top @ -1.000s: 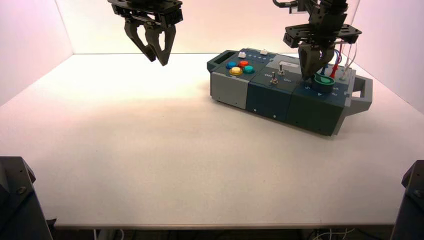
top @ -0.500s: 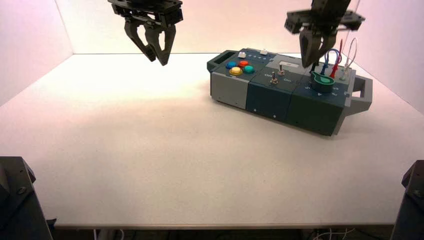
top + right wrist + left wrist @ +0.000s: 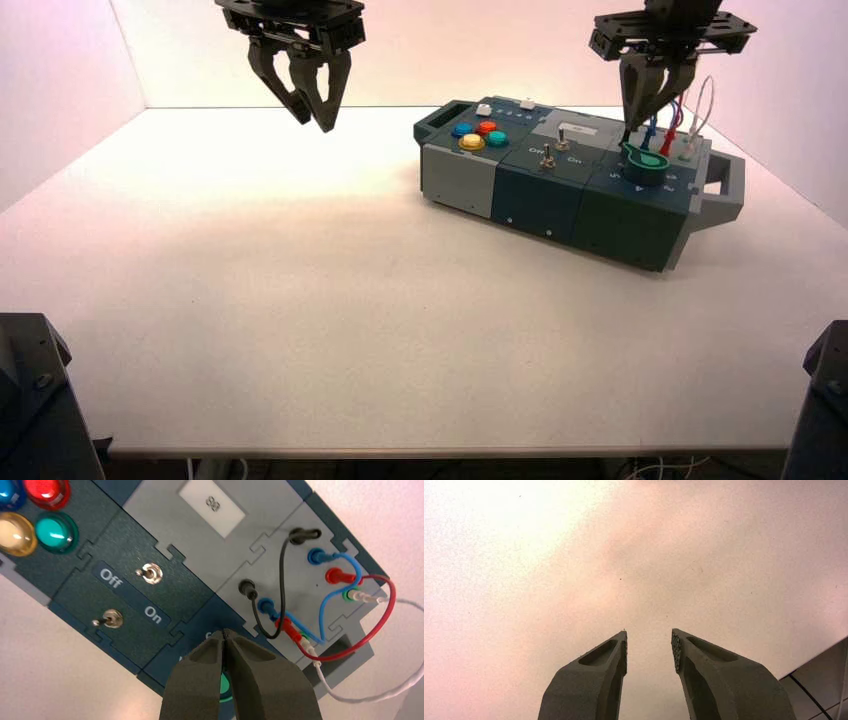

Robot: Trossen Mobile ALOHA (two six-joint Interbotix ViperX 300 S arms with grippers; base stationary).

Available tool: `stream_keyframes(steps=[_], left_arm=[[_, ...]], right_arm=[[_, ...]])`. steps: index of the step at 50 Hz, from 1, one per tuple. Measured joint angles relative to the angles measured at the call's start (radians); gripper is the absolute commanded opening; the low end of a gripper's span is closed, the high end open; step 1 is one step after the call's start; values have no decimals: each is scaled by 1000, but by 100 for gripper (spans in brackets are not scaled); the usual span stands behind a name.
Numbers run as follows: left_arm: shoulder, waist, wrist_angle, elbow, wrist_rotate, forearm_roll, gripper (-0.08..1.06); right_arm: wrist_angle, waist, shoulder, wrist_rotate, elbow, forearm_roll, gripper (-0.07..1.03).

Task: Turn the knob to position 6.

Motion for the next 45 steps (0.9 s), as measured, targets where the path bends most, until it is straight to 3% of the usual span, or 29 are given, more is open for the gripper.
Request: stream_keyframes(steps=[29, 45], left_arm=[[0, -11, 3, 0, 0, 0, 49], [0, -11, 3, 0, 0, 0, 49]], right_arm=[[-26, -14, 34, 2, 26, 2, -2], [-32, -26, -12, 2, 37, 0, -2]])
